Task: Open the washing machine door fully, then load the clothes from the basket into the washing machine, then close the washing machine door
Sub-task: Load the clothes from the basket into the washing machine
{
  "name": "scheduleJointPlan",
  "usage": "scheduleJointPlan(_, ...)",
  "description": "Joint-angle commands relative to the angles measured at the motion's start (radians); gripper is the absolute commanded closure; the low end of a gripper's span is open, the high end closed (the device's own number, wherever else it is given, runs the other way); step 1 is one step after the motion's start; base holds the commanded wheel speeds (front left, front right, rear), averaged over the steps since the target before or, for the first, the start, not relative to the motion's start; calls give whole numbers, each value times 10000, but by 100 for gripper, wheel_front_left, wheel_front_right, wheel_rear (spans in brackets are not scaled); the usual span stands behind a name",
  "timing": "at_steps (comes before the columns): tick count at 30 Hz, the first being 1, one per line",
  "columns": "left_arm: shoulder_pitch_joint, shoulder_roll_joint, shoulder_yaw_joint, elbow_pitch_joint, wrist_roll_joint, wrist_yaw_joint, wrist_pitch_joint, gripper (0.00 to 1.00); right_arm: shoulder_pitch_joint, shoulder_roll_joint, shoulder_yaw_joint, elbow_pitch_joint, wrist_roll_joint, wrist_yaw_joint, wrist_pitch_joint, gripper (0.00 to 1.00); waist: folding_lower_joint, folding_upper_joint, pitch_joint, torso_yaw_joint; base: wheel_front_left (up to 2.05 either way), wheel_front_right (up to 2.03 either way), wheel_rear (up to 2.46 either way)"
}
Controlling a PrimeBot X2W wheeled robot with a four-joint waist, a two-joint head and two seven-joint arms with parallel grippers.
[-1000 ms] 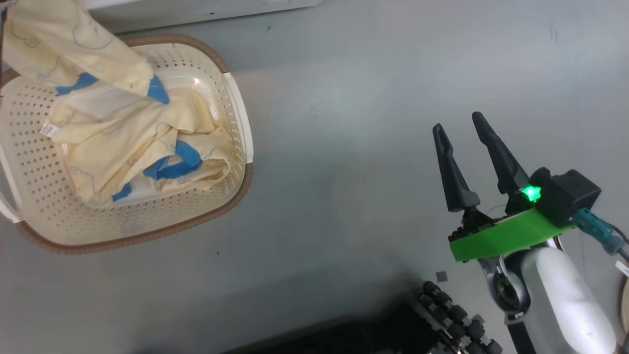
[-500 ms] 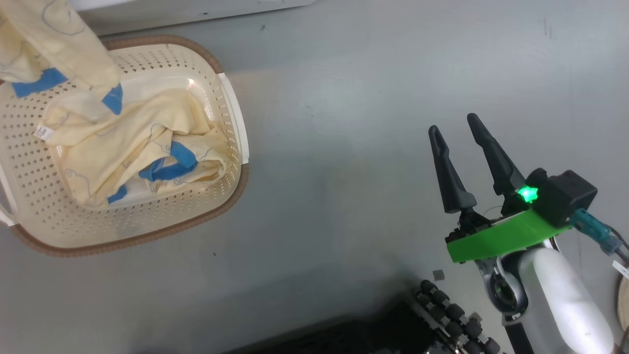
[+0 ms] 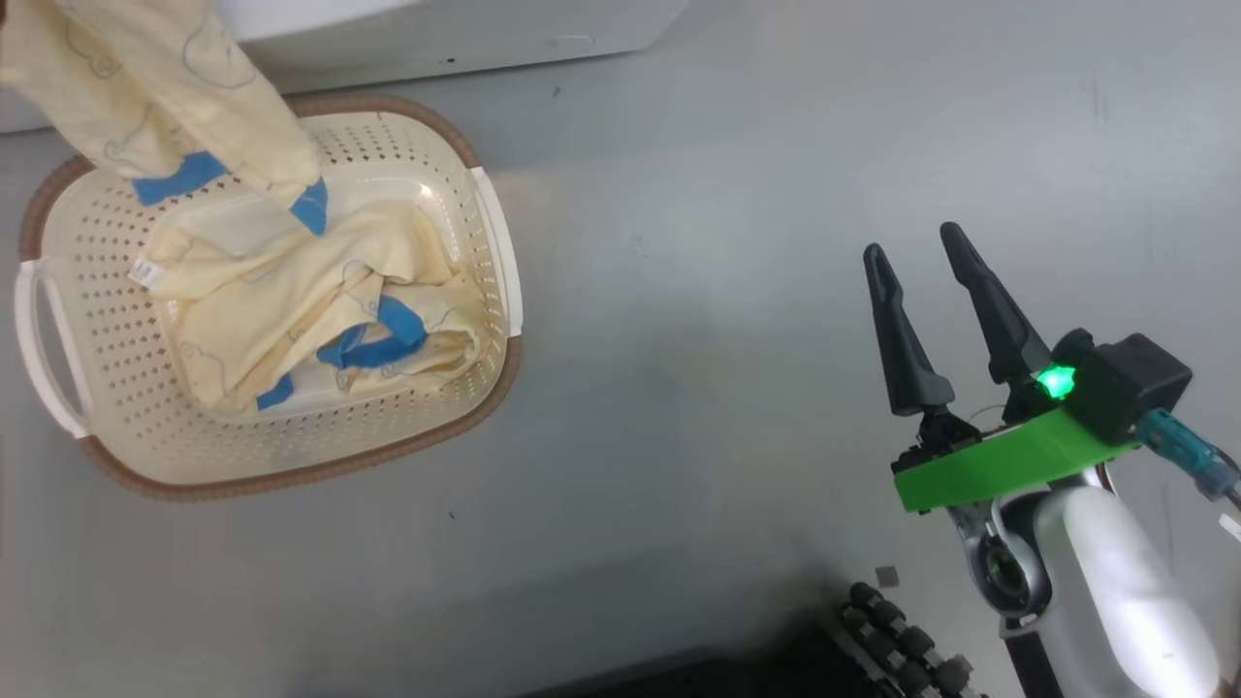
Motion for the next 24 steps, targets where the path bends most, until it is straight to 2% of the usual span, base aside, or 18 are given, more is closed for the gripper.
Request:
scheduleJointPlan(1, 5, 267, 124, -216, -79, 2, -94, 0, 99, -9, 86, -234, -60, 35, -63, 0, 0, 0, -207, 154, 0, 0, 0)
scheduleJointPlan(12, 1258, -245, 348, -307, -644, -98, -386, 0, -196, -22, -231, -204, -289, 35, -63, 0, 0, 0, -1039, 816, 0, 0, 0)
scheduleJointPlan(20, 2373, -367, 436, -892, -786, -109, -441, 0, -246, -104, -410, -229, -365, 35, -63, 0, 0, 0, -1694, 1188, 0, 0, 0)
scheduleJointPlan(24, 3130, -413, 608, -1662, -855, -37, -446, 0, -211, -126, -504, -262, -402, 35, -63, 0, 0, 0, -2059, 1377, 0, 0, 0)
